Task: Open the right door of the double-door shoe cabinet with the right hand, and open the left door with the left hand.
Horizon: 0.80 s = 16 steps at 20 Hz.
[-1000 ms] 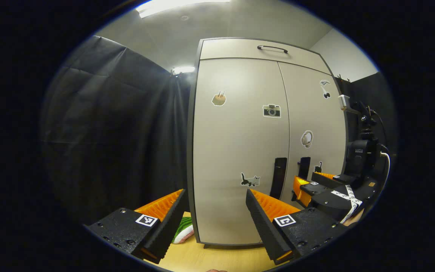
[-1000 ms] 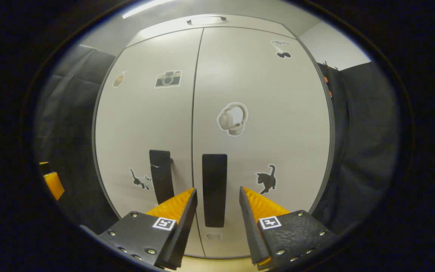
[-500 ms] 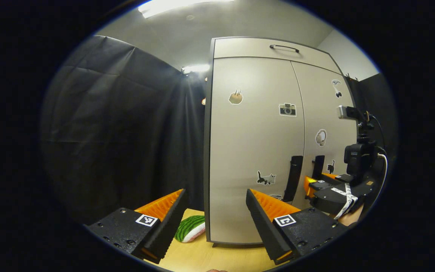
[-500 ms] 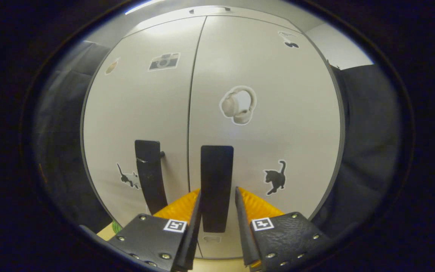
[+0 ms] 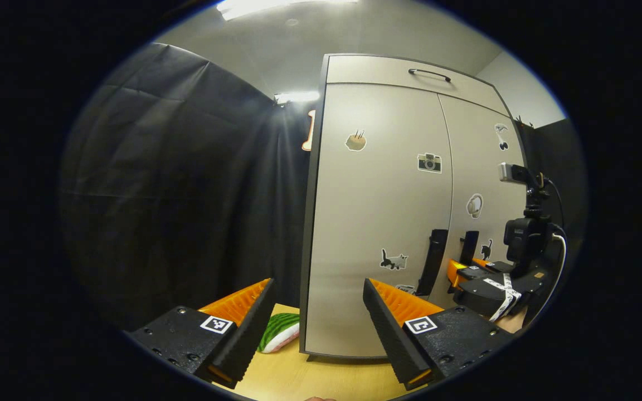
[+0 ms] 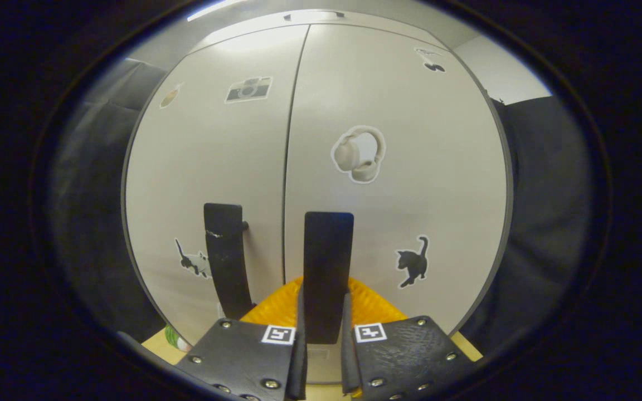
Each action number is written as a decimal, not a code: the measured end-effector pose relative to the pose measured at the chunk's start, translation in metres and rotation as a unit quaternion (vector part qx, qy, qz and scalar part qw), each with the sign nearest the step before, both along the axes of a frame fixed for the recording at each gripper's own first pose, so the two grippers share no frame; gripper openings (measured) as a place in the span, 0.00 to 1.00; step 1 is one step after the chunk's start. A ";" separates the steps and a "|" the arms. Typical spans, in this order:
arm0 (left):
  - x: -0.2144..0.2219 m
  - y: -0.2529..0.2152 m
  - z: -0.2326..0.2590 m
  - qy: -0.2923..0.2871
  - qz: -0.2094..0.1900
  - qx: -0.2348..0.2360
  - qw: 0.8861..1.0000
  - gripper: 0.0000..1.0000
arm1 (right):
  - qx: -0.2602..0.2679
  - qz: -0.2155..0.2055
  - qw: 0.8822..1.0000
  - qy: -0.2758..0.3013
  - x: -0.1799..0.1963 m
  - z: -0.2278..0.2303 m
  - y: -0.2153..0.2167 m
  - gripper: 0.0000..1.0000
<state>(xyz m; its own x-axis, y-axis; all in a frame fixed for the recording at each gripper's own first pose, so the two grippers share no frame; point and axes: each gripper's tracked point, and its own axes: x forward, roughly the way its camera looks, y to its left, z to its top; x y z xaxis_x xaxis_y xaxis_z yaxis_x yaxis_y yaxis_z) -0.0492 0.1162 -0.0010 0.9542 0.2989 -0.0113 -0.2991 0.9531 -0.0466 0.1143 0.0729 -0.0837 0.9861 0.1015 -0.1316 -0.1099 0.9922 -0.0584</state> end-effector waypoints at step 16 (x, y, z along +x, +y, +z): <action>-0.006 -0.037 -0.031 0.027 -0.045 -0.036 0.998 0.97 | 0.063 0.058 0.996 0.033 -0.053 -0.001 -0.016 0.24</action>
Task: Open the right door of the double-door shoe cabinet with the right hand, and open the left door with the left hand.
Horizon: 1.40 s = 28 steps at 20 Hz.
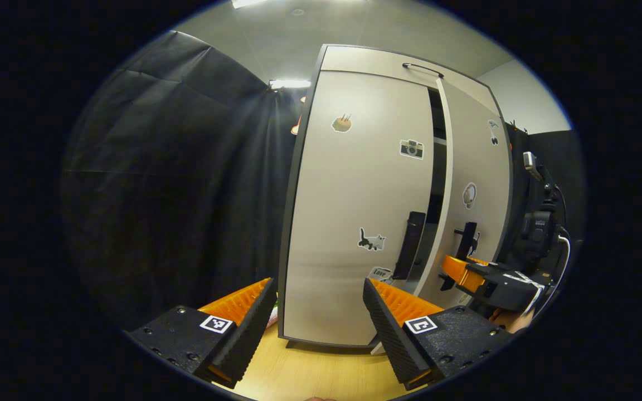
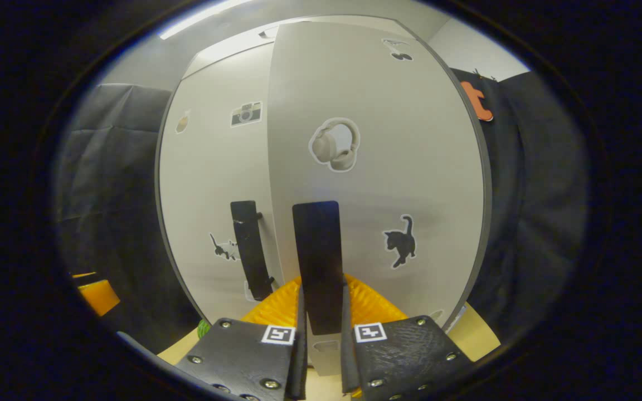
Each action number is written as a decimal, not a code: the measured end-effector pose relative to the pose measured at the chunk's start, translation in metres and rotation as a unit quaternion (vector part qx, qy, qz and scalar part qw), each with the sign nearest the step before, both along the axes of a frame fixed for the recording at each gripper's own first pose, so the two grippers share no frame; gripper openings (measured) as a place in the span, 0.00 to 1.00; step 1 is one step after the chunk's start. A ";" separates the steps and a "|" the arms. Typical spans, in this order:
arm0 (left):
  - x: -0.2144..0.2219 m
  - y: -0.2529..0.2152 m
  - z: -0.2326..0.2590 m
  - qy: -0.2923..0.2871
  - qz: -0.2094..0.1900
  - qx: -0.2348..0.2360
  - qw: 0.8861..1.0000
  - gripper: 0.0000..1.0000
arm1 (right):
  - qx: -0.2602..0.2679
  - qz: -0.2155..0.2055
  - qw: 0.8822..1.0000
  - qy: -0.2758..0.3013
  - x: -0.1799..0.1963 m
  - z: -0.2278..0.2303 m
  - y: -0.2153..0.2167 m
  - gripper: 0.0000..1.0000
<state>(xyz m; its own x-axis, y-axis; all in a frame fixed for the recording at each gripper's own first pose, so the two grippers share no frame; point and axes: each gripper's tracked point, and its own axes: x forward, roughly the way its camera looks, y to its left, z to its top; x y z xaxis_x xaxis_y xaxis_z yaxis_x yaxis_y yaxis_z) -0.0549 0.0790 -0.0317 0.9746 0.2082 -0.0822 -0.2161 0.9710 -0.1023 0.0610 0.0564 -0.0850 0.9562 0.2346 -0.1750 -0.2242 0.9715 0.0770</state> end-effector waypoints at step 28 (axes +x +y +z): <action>0.027 -0.061 -0.008 0.008 -0.078 -0.004 0.997 0.94 | 0.003 -0.005 1.000 0.013 -0.091 0.014 -0.085 0.06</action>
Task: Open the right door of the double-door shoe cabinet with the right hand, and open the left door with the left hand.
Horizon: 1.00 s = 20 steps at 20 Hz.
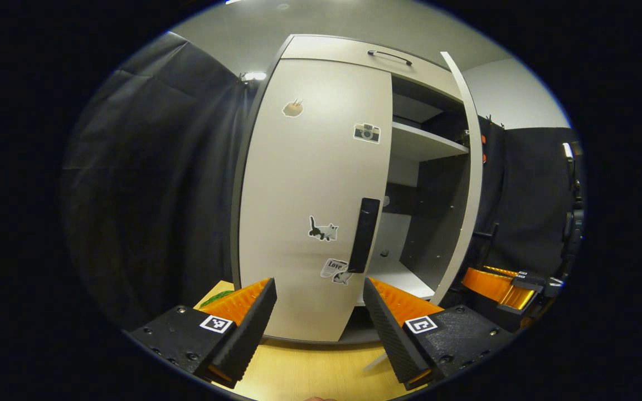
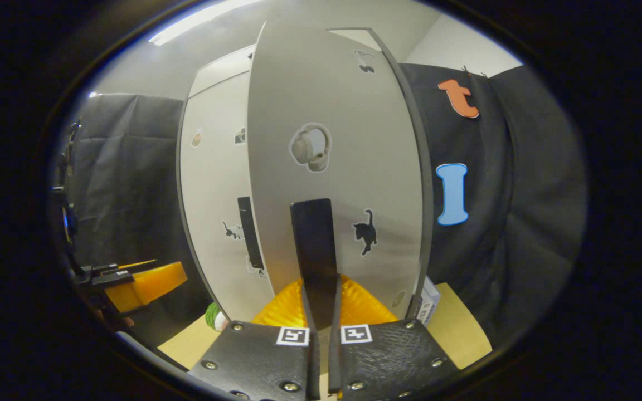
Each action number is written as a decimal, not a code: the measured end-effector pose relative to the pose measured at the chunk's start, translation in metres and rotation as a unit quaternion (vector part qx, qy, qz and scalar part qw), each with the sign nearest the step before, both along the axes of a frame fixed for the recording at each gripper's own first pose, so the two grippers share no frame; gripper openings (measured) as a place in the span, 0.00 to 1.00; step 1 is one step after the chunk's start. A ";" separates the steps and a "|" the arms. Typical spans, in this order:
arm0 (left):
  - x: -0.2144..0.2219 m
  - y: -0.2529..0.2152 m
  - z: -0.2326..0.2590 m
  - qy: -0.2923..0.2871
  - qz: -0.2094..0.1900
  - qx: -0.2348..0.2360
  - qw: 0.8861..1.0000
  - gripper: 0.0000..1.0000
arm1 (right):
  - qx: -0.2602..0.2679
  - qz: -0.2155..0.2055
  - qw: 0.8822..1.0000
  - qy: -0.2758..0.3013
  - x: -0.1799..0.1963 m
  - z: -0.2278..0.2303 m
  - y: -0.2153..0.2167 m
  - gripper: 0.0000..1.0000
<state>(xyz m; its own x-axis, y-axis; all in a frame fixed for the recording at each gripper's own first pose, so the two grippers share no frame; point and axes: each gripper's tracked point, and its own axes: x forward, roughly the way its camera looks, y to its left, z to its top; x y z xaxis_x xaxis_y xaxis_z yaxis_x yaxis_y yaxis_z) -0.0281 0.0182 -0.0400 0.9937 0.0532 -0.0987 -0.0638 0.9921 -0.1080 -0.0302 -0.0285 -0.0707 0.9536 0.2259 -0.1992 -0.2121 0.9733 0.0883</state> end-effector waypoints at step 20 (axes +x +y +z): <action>0.008 -0.038 0.004 -0.006 -0.053 0.003 0.999 0.97 | -0.035 -0.121 0.992 -0.013 -0.031 0.005 -0.093 0.04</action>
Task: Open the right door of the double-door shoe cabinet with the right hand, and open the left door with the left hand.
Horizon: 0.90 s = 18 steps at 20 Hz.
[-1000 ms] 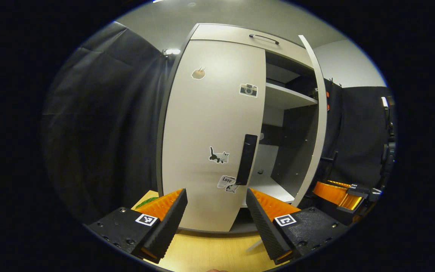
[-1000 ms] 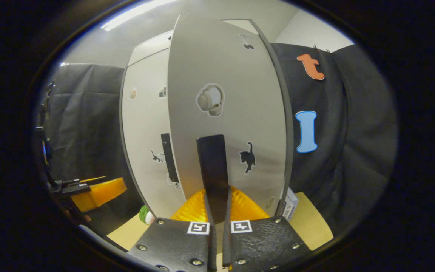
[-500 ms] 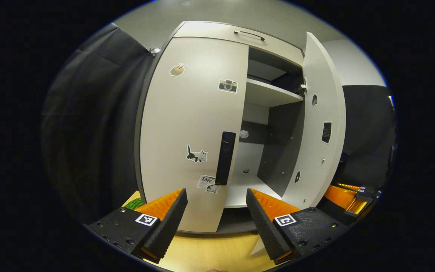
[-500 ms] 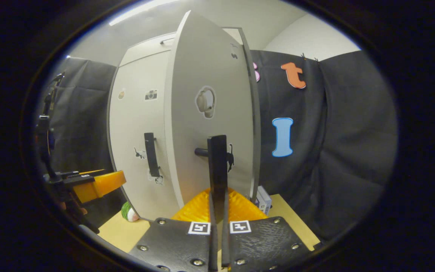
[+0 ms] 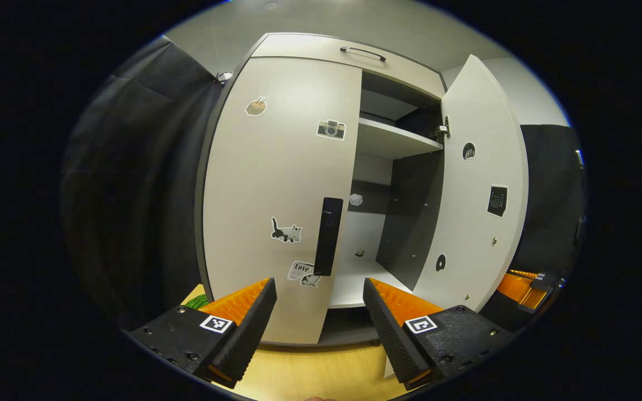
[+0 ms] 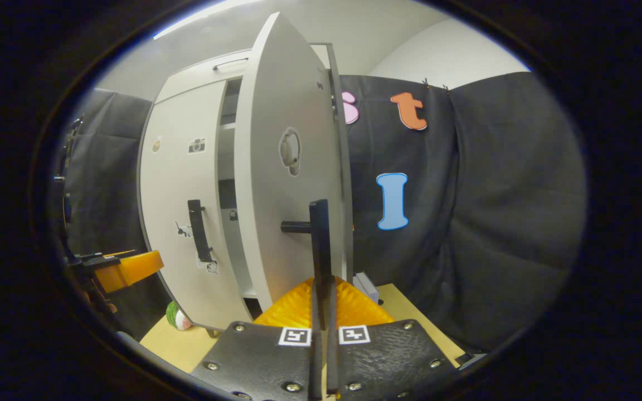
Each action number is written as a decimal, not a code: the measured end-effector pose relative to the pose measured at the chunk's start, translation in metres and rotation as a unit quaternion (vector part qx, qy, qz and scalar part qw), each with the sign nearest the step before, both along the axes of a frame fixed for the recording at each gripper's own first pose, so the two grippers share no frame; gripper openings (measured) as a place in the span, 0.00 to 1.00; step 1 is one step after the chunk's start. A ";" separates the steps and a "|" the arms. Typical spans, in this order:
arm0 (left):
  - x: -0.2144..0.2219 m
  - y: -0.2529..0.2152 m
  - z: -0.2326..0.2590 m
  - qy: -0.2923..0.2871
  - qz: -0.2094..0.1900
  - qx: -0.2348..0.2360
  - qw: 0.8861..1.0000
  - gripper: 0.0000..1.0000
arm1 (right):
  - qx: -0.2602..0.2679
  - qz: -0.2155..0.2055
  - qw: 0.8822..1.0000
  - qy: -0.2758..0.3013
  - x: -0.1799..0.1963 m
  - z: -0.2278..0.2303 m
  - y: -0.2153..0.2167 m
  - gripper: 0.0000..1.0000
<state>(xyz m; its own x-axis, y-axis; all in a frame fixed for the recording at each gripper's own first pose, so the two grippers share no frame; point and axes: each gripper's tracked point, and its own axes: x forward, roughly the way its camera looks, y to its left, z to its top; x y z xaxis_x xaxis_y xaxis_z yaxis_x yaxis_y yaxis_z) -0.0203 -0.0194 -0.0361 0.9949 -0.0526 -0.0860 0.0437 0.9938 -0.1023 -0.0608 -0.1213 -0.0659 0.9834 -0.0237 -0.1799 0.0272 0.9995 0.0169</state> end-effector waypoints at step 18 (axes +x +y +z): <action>0.023 -0.020 -0.004 0.007 -0.031 0.010 0.999 0.93 | -0.007 -0.043 0.999 -0.001 0.000 0.001 -0.075 0.01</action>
<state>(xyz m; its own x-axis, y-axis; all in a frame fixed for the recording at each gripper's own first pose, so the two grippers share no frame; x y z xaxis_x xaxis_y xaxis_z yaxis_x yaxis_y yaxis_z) 0.0026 -0.0394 -0.0398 0.9885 -0.1114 -0.1025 0.1030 0.9911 -0.0838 -0.0603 -0.1965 -0.0653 0.9779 -0.1100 -0.1776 0.1123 0.9937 0.0034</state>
